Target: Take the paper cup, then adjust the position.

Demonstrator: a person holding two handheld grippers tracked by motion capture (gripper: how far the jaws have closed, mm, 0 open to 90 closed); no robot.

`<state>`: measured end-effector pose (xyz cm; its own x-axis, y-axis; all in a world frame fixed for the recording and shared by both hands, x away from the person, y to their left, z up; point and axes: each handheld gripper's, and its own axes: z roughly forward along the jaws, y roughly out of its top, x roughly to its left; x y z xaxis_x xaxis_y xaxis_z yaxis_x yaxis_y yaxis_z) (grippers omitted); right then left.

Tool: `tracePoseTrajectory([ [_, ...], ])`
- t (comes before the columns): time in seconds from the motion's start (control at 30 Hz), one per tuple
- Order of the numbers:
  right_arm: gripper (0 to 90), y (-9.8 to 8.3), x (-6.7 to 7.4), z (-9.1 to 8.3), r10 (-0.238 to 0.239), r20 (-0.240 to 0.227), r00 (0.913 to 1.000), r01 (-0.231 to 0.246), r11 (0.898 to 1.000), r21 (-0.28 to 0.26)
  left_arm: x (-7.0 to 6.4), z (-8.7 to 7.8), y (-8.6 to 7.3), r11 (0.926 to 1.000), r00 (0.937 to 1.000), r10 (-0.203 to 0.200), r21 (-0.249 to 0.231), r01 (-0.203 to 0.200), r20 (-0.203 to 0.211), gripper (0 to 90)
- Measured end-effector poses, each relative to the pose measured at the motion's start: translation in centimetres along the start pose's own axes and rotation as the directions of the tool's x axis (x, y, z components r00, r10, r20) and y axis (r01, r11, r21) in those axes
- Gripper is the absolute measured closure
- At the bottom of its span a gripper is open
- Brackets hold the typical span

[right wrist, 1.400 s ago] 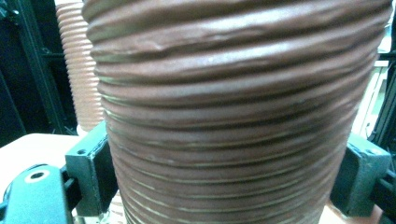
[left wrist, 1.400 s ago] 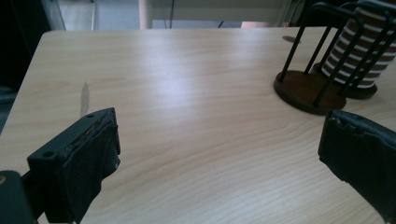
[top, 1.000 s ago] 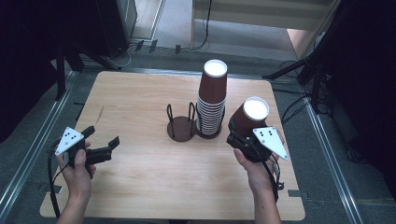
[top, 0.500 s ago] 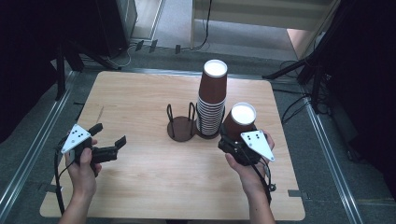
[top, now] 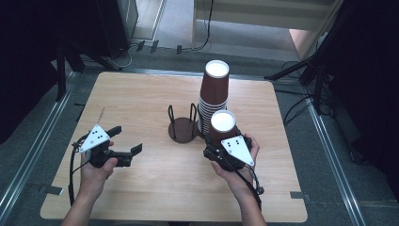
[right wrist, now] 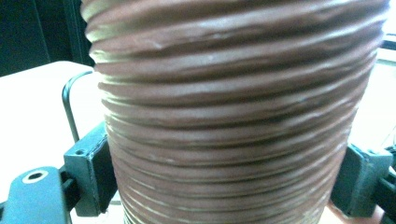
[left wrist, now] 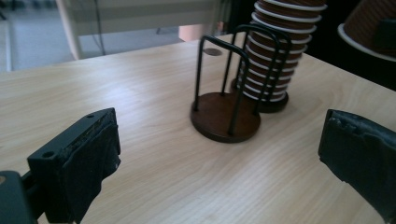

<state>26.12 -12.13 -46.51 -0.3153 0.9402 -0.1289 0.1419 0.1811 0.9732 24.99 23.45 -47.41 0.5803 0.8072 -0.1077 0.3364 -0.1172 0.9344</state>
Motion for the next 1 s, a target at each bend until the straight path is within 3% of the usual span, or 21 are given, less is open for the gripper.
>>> tracePoseTrajectory([
  [0.13,12.7,-0.9,1.2,0.3,-0.078,0.005,0.9970,0.077,0.997,0.016,-0.8,0.3,0.3,0.9993,0.9990,0.033,0.016,-0.034,0.028,0.0],
  [0.23,12.6,-1.3,2.1,0.5,-0.146,-0.001,0.9892,0.146,0.989,0.012,-1.0,0.3,0.4,0.9990,0.9983,0.042,0.017,-0.042,0.041,0.0],
  [0.47,12.7,-1.6,3.6,0.6,-0.219,-0.021,0.9755,0.219,0.976,0.002,-1.6,0.5,0.5,0.9966,0.9943,0.069,0.041,-0.072,0.081,0.0],
  [0.57,12.8,-1.9,4.0,0.7,-0.257,-0.045,0.9654,0.257,0.966,-0.005,-2.0,0.6,0.5,0.9944,0.9912,0.089,0.048,-0.094,0.097,0.5],
  [0.63,12.8,-2.1,4.5,0.8,-0.301,-0.057,0.9519,0.301,0.954,-0.015,-2.4,0.7,0.6,0.9935,0.9884,0.099,0.045,-0.104,0.115,0.5],
  [0.67,12.8,-2.1,4.5,0.8,-0.301,-0.057,0.9519,0.301,0.954,-0.015,-2.4,0.7,0.6,0.9935,0.9884,0.099,0.045,-0.104,0.115,0.5],
  [0.7,12.9,-2.2,5.1,0.8,-0.318,-0.083,0.9445,0.318,0.948,-0.016,-2.7,0.7,0.6,0.9920,0.9860,0.110,0.047,-0.117,0.125,0.5],
  [0.93,13.0,-2.7,6.1,0.7,-0.380,-0.131,0.9156,0.380,0.925,-0.030,-4.1,1.3,0.8,0.9828,0.9691,0.161,0.058,-0.175,0.186,0.5],
  [0.97,13.0,-2.7,6.1,0.7,-0.380,-0.131,0.9156,0.380,0.925,-0.030,-4.1,1.3,0.8,0.9828,0.9691,0.161,0.058,-0.175,0.186,0.5],
  [1.0,13.0,-2.9,6.3,0.7,-0.400,-0.135,0.9062,0.400,0.916,-0.030,-4.3,1.4,0.8,0.9801,0.9645,0.173,0.061,-0.189,0.199,0.5],
])
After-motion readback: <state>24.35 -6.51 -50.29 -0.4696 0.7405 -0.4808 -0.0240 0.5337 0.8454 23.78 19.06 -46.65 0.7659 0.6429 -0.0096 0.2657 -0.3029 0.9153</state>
